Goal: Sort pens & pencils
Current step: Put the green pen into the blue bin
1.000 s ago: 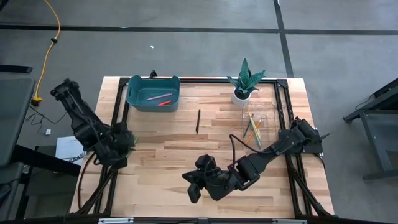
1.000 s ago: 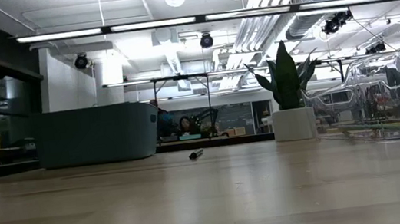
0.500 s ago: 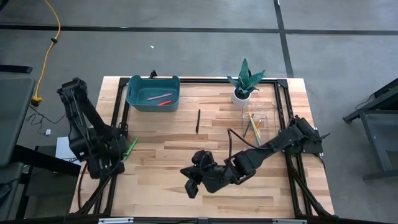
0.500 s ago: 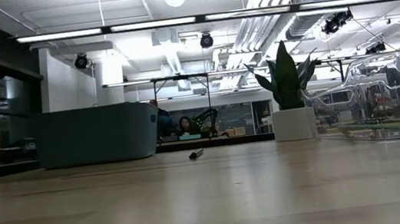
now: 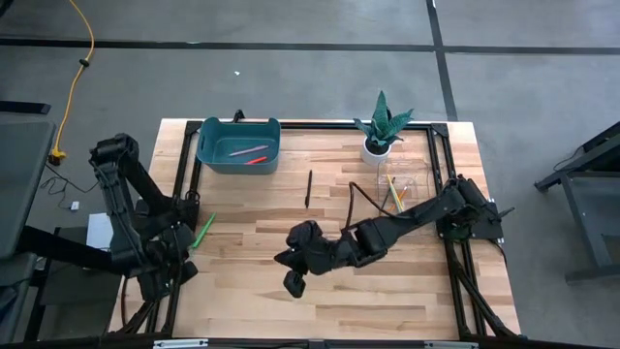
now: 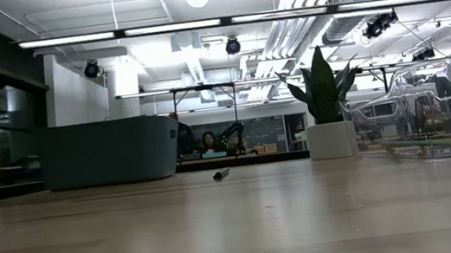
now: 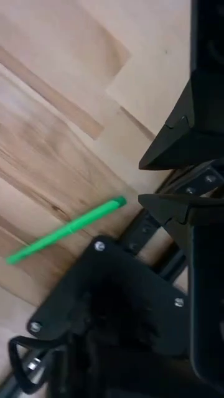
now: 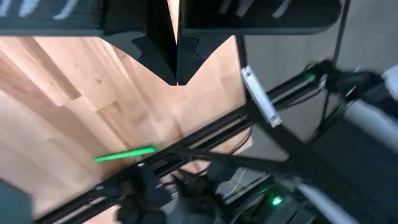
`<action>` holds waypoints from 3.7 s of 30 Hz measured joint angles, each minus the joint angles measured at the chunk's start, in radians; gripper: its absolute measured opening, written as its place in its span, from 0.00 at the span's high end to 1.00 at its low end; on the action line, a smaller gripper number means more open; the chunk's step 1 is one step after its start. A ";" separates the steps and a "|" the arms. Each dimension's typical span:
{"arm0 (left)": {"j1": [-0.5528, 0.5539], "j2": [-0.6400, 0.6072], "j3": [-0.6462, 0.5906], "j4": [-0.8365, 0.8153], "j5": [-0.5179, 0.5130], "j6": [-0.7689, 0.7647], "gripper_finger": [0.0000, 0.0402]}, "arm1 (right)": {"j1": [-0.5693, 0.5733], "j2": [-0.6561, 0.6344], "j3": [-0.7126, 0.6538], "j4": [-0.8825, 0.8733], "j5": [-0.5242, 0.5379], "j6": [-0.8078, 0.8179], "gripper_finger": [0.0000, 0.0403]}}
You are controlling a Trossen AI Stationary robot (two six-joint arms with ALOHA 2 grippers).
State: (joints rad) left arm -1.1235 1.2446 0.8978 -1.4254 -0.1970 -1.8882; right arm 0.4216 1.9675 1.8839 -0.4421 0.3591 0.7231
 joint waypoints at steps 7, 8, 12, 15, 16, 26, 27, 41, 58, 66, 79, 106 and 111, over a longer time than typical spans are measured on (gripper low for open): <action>0.034 0.043 0.000 -0.007 0.042 -0.005 0.84 | -0.003 0.000 0.000 0.003 -0.094 -0.077 1.00; 0.042 0.049 0.000 -0.006 0.042 -0.004 0.84 | -0.003 0.000 0.000 0.003 -0.109 -0.078 1.00; 0.070 0.056 -0.001 -0.004 0.021 -0.004 0.84 | -0.005 0.000 0.000 0.004 -0.161 -0.095 1.00; 0.099 0.056 -0.023 0.037 0.008 -0.002 0.84 | -0.005 0.000 0.000 0.003 -0.172 -0.100 1.00; 0.111 0.056 -0.032 0.056 0.003 -0.001 0.84 | -0.005 0.000 0.000 0.004 -0.177 -0.100 1.00; 0.217 0.056 -0.152 0.221 -0.069 0.006 0.84 | -0.005 0.000 0.000 0.006 -0.196 -0.114 1.00; 0.227 0.056 -0.160 0.229 -0.069 0.008 0.84 | -0.005 0.000 0.000 0.006 -0.196 -0.114 1.00; 0.372 0.055 -0.245 0.289 -0.076 0.022 0.84 | -0.005 0.000 0.000 0.006 -0.196 -0.119 1.00; 0.384 0.055 -0.325 0.391 0.003 0.024 0.84 | -0.040 0.000 0.000 0.006 -0.316 -0.129 1.00; 0.384 0.055 -0.322 0.383 0.006 0.024 0.84 | -0.053 0.000 0.000 0.007 -0.342 -0.129 1.00; 0.384 0.056 -0.294 0.364 0.034 0.026 0.84 | -0.063 0.000 0.000 0.006 -0.351 -0.141 1.00; 0.384 0.143 -0.211 0.266 0.058 0.189 0.84 | -0.064 0.000 0.000 0.006 -0.371 -0.156 1.00; 0.384 0.142 -0.184 0.171 0.056 0.191 0.84 | -0.064 0.000 0.000 0.004 -0.371 -0.154 1.00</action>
State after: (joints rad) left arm -0.7399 1.3863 0.7143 -1.2545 -0.1406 -1.6974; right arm 0.3580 1.9675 1.8839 -0.4377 -0.0119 0.5686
